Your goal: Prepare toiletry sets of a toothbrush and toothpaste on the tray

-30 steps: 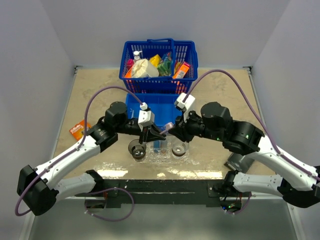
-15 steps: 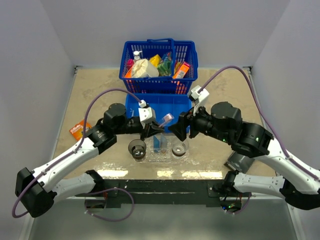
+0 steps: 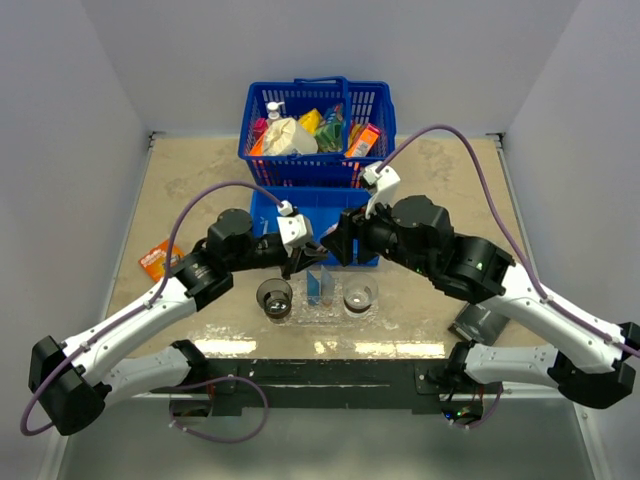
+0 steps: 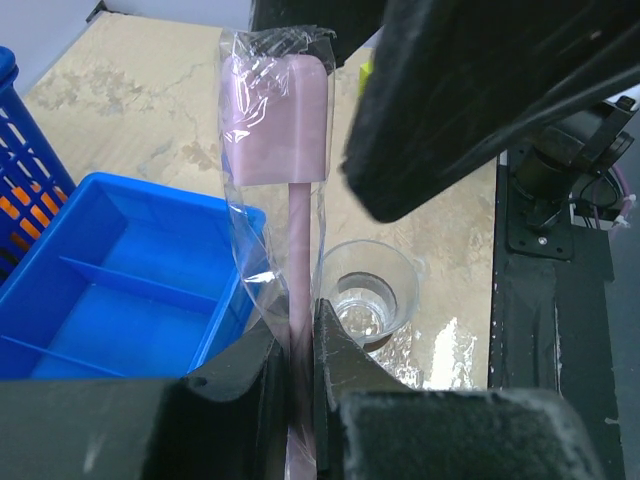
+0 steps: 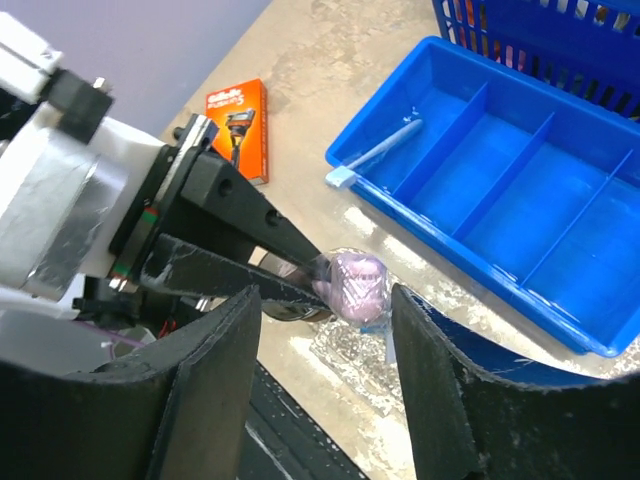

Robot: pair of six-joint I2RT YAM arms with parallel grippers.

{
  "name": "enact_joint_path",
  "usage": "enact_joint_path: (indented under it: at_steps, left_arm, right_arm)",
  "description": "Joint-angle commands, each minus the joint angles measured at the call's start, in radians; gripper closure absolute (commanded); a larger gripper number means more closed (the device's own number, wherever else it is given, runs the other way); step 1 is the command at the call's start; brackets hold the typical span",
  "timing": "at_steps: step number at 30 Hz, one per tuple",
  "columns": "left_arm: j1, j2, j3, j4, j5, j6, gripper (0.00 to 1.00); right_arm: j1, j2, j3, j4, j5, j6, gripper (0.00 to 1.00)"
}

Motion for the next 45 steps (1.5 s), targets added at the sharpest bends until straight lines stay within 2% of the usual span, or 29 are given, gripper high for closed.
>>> enact_joint_path:
  at_steps: [1,9,12,13,14,15,16,17,18,21,24,27,33,35,38,39,41,42,45]
  left_arm:
    - [-0.009,-0.026,0.012,0.037,-0.016,0.023,1.00]
    - [-0.012,-0.029,0.010,0.043,-0.019,0.023,1.00]
    - [-0.014,-0.031,0.009,0.045,-0.022,0.021,1.00]
    - [-0.014,-0.029,0.009,0.048,-0.022,0.016,1.00]
    - [-0.014,-0.029,0.009,0.048,-0.020,0.015,0.98]
    - [-0.014,-0.029,0.009,0.053,-0.020,0.013,0.87]
    - [-0.014,-0.028,0.007,0.053,-0.022,0.009,0.80]
    - [-0.014,-0.028,0.009,0.054,-0.022,0.007,0.72]
    - [-0.014,-0.029,0.009,0.053,-0.022,0.006,0.52]
    - [-0.014,-0.038,0.015,0.045,-0.034,-0.002,0.24]
    - [-0.009,-0.066,0.013,0.043,-0.034,0.004,0.12]
    - [0.027,-0.097,0.007,0.048,-0.049,-0.006,0.07]
    - [0.216,-0.129,-0.013,0.151,0.030,-0.124,0.05]
    - [0.244,-0.131,-0.017,0.151,-0.020,-0.134,0.05]
    - [0.275,-0.123,-0.019,0.122,-0.219,-0.129,0.05]
    - [0.276,-0.121,-0.019,0.111,-0.366,-0.114,0.05]
    - [0.276,-0.114,-0.017,0.082,-0.517,-0.106,0.05]
    - [0.278,-0.112,-0.019,0.076,-0.640,-0.102,0.05]
    - [0.276,-0.114,-0.026,0.069,-0.764,-0.099,0.05]
  right_arm:
    - [0.001,0.004,-0.003,0.057,0.032,0.020,0.46]
    - [0.001,0.004,-0.019,0.072,0.014,0.028,0.63]
    - [0.002,0.004,-0.024,0.078,0.009,0.027,0.75]
    - [0.001,0.002,-0.030,0.085,0.009,0.027,0.85]
    - [0.002,-0.002,-0.035,0.088,0.009,0.028,0.89]
    - [0.001,-0.007,-0.036,0.092,0.012,0.028,0.93]
    - [0.001,-0.007,-0.041,0.094,0.015,0.028,0.99]
    - [0.001,-0.016,-0.041,0.094,0.018,0.028,1.00]
    - [0.002,-0.018,-0.043,0.094,0.025,0.028,1.00]
    - [0.002,-0.039,-0.046,0.092,0.031,0.025,1.00]
    - [0.002,-0.077,-0.044,0.065,0.055,0.013,1.00]
    - [0.001,-0.131,-0.044,0.028,0.084,-0.015,1.00]
    - [0.004,-0.240,-0.061,-0.064,0.104,-0.084,1.00]
    - [0.004,-0.286,-0.076,-0.086,0.062,-0.098,1.00]
    - [0.002,-0.340,-0.107,-0.095,0.020,-0.115,1.00]
    - [0.002,-0.349,-0.116,-0.101,-0.013,-0.125,1.00]
    - [0.002,-0.363,-0.121,-0.115,-0.028,-0.131,1.00]
    - [0.002,-0.363,-0.124,-0.133,-0.034,-0.142,1.00]
    - [0.002,-0.352,-0.136,-0.149,-0.055,-0.161,1.00]
